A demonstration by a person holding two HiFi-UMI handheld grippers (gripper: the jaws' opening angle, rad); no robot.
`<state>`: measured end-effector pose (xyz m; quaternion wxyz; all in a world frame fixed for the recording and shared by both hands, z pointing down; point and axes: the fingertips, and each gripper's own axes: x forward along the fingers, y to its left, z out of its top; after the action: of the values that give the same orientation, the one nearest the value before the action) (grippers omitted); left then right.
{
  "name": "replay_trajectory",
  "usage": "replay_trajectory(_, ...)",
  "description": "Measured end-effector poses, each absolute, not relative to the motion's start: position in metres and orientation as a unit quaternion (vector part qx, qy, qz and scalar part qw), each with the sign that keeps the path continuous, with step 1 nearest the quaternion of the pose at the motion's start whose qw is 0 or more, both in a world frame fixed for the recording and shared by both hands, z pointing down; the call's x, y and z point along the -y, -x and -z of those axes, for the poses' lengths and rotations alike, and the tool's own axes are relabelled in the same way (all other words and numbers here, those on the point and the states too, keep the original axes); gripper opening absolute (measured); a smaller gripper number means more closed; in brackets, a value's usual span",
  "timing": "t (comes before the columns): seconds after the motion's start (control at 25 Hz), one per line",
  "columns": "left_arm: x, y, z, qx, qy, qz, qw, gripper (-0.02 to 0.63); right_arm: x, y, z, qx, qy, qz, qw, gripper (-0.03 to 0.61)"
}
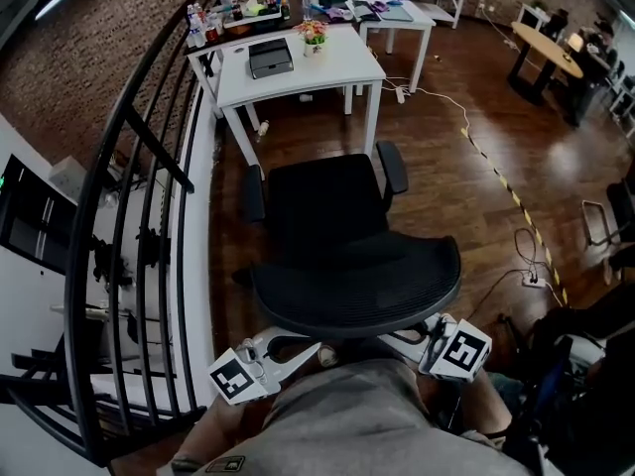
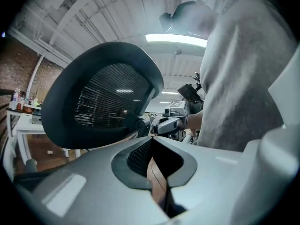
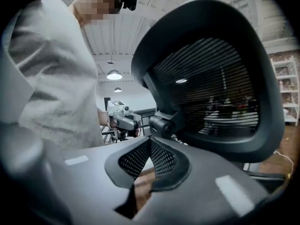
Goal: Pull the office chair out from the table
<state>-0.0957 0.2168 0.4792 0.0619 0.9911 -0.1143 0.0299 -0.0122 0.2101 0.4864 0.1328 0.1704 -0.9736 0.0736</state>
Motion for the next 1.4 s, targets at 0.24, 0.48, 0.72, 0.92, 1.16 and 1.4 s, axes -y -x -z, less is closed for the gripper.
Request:
replay_trajectory(0.24, -0.23, 0.085, -0.475, 0.081, -0.994, -0.019, 0.073, -0.008, -0.226, 0.045, -0.481, 0.983, -0.119, -0.075, 0.121, 0.006)
replay_trajectory(0.48, -0.233, 0.087, -0.472, 0.078, -0.994, -0.012, 0.076, -0.008, -0.23, 0.052, -0.474, 0.983, -0.113, -0.072, 0.123, 0.005)
replay_trajectory(0.72, -0.239, 0.075, -0.471, 0.079, -0.994, -0.005, 0.081, -0.008, -0.235, 0.049, -0.472, 0.984, -0.11, -0.074, 0.12, 0.005)
replay_trajectory(0.92, -0.247, 0.057, -0.464, 0.087, -0.993, -0.003, 0.081, -0.008, -0.249, 0.046, -0.471, 0.986, -0.087, -0.07, 0.123, 0.005)
replay_trajectory(1.16, -0.281, 0.033, -0.473, 0.107, -0.991, -0.015, 0.083, -0.008, -0.283, 0.02, -0.483, 0.987, -0.081, -0.074, 0.117, 0.005)
replay_trajectory(1.4, -0.334, 0.004, -0.483, 0.146, -0.985, -0.019, 0.096, -0.008, -0.337, -0.006, -0.495, 0.99, -0.043, -0.08, 0.104, 0.005)
